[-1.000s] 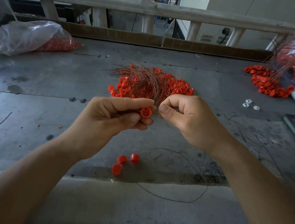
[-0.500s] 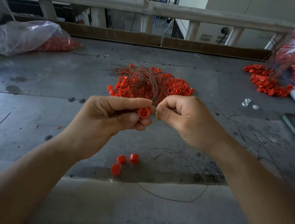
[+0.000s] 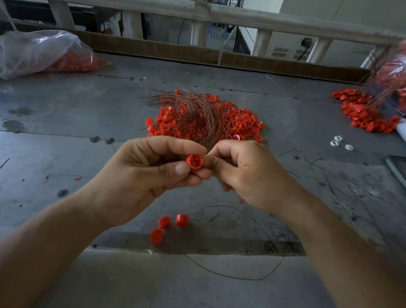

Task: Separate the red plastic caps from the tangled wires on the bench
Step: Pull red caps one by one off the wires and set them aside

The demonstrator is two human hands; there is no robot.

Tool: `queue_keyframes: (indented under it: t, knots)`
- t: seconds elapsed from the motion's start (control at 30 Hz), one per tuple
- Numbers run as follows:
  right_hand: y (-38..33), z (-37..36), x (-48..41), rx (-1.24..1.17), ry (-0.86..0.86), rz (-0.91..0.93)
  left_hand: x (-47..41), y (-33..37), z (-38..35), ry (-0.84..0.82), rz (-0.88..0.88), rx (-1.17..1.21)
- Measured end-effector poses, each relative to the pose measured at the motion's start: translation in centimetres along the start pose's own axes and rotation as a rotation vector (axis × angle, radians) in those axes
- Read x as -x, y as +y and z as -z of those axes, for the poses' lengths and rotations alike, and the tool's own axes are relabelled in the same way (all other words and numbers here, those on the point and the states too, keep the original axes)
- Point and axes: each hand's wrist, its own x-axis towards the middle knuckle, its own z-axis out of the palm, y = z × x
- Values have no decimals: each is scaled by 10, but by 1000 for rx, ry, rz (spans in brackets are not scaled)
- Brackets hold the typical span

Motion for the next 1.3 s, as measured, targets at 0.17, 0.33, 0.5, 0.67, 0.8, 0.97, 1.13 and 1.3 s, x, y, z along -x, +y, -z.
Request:
queue_keyframes:
  t: [0.17, 0.33, 0.5, 0.67, 0.8, 0.97, 1.13, 1.3]
  knots:
    - [21, 27, -10, 327, 324, -85, 0, 0, -1, 70, 11, 10]
    - [47, 35, -20, 456, 437, -180, 1, 2, -2, 103, 8, 39]
    - [61, 29, -28, 541, 395, -219, 2, 4, -3, 139, 0, 77]
    - [65, 27, -32, 565, 251, -275, 2, 5, -4, 135, 7, 72]
    - [67, 28, -33, 586, 281, -258, 2, 5, -2, 128, 6, 73]
    - [67, 27, -32, 534, 401, -166, 0, 4, -2, 128, 9, 64]
    - [57, 26, -30, 417, 387, -95, 0, 5, -2, 134, 12, 58]
    - [54, 20, -24, 513, 63, -157, 1, 5, -3, 130, 20, 45]
